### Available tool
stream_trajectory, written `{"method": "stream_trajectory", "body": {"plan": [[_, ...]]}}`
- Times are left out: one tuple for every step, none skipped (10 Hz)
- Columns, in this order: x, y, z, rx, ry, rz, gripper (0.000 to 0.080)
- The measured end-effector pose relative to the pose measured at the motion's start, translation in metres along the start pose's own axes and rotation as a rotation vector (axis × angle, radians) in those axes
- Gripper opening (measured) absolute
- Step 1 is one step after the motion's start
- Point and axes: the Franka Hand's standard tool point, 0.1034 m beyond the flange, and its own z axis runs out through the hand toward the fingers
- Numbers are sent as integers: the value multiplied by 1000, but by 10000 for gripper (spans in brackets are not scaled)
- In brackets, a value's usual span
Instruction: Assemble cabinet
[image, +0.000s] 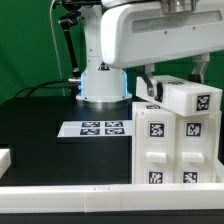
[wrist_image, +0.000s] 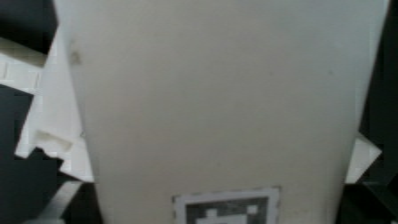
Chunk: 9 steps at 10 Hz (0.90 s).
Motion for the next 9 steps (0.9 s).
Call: {"method": "stream_trajectory", "body": {"plan": [[2,1,0,-3,14,71,557],[4,2,0,-7,39,156,557],[4,3,0,-9,51,212,558],[6,4,1,-11,65,287,558],[6,4,1,-11,73,363,558],[7,4,1,-8,75,434,558],[7,4,1,-6,75,503,558],[7,4,1,-4,76,560,558],[7,4,1,0,76,623,558]]}}
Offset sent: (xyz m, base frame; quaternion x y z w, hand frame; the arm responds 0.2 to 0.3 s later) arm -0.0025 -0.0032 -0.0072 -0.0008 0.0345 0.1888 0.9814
